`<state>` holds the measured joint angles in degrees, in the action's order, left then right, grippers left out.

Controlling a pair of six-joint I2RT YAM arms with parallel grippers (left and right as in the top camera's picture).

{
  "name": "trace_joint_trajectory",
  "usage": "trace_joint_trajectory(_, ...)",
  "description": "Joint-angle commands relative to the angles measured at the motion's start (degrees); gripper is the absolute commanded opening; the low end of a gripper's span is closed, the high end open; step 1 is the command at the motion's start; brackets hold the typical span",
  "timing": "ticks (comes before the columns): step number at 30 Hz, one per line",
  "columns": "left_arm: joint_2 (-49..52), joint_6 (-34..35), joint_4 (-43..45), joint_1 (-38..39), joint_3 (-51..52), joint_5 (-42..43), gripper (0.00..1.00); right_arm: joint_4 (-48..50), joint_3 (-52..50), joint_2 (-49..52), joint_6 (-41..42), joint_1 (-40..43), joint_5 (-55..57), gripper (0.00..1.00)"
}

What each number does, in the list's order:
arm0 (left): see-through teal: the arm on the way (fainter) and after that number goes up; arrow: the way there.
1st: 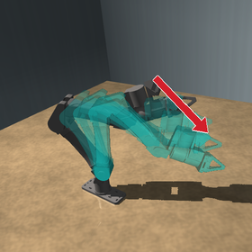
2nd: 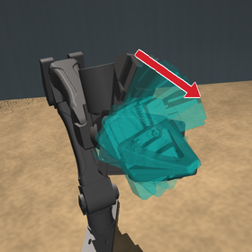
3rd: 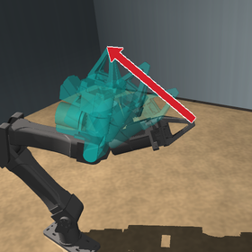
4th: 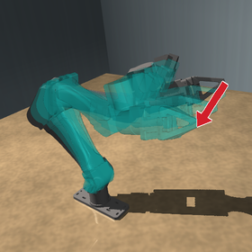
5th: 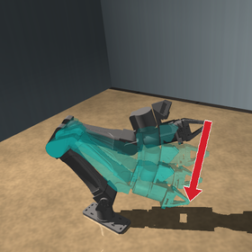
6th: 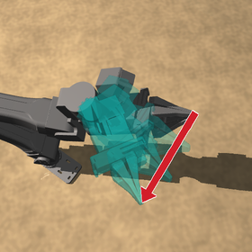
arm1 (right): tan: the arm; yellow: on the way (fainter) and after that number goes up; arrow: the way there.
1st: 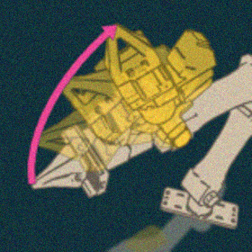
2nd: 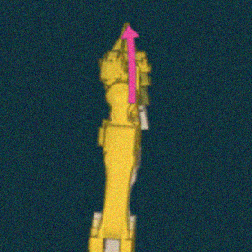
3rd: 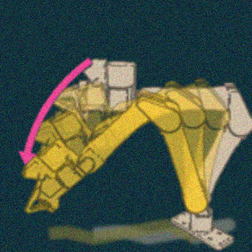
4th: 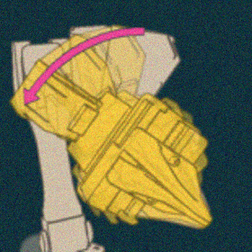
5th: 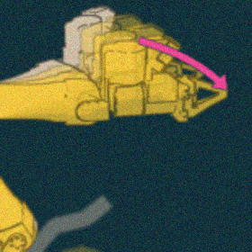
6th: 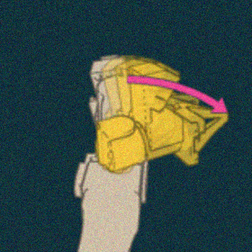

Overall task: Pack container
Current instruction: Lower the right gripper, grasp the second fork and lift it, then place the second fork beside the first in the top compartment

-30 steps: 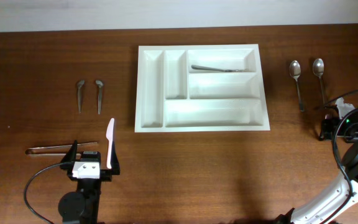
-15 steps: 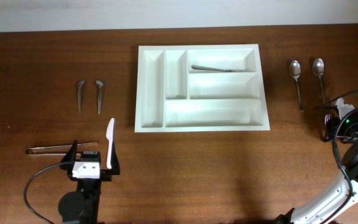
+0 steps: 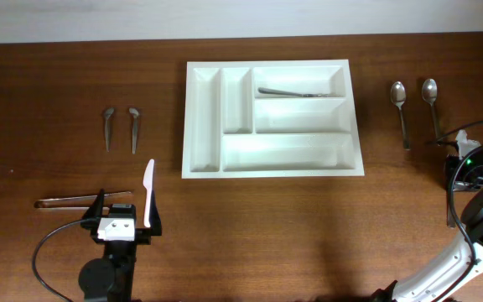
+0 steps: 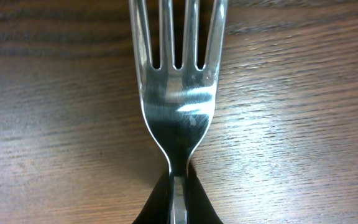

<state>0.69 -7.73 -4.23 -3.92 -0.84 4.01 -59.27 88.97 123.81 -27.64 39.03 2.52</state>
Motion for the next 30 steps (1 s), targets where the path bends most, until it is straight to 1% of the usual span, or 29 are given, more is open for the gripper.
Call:
trace_joint_trajectory(1, -0.3, -0.6, -0.1, 0.1, 0.3, -0.4, 0.99, 1.6, -0.5, 2.3, 4.5, -0.1, -0.6, 0.04)
trace_joint_trajectory(5, -0.3, -0.6, -0.1, 0.1, 0.3, -0.4, 0.99, 0.9, 2.2, 2.3, 11.0, -0.3, -2.5, 0.04)
trace_joint_trajectory(7, -0.3, -0.6, -0.1, 0.1, 0.3, -0.4, 0.99, -0.5, 4.6, 2.2, 12.2, -0.9, -4.3, 0.04)
trace_joint_trajectory(10, -0.3, -0.6, -0.1, 0.1, 0.3, -0.4, 0.99, -4.1, 10.1, 2.2, 14.6, -2.5, -5.6, 0.04)
trace_joint_trajectory(13, -0.3, -0.6, -0.1, 0.1, 0.3, -0.4, 0.99, -7.9, 16.9, 2.2, 20.8, -4.5, -5.6, 0.04)
trace_joint_trajectory(14, -0.3, -0.6, -0.1, 0.1, 0.3, -0.4, 0.99, -9.8, 21.2, 2.2, 25.4, -5.9, -5.6, 0.04)
trace_joint_trajectory(15, -0.3, -0.6, -0.1, 0.1, 0.3, -0.4, 0.99, -10.8, 23.9, 2.2, 28.2, -6.8, -5.7, 0.04)
trace_joint_trajectory(17, -0.3, -0.6, -0.1, 0.1, 0.3, -0.4, 0.99, -12.0, 28.9, 2.2, 31.5, -8.6, -8.0, 0.04)
trace_joint_trajectory(19, -0.3, -0.6, -0.1, 0.1, 0.3, -0.4, 0.99, -12.6, 33.5, 2.2, 35.1, -10.5, -12.7, 0.04)
trace_joint_trajectory(21, -0.3, -0.6, -0.1, 0.1, 0.3, -0.4, 0.99, -12.1, 37.8, 2.2, 41.6, -13.0, -19.4, 0.04)
trace_joint_trajectory(24, -0.3, -0.6, -0.1, 0.1, 0.3, -0.4, 0.99, -9.2, 40.1, 2.2, 49.8, -16.5, -23.2, 0.04)
trace_joint_trajectory(29, -0.3, -0.6, -0.1, 0.1, 0.3, -0.4, 0.99, -3.9, 40.2, 2.3, 67.1, -22.9, -23.3, 0.04)
trace_joint_trajectory(30, -0.3, -0.6, -0.1, 0.1, 0.3, -0.4, 0.99, -2.2, 40.2, 2.3, 71.9, -24.7, -23.3, 0.04)
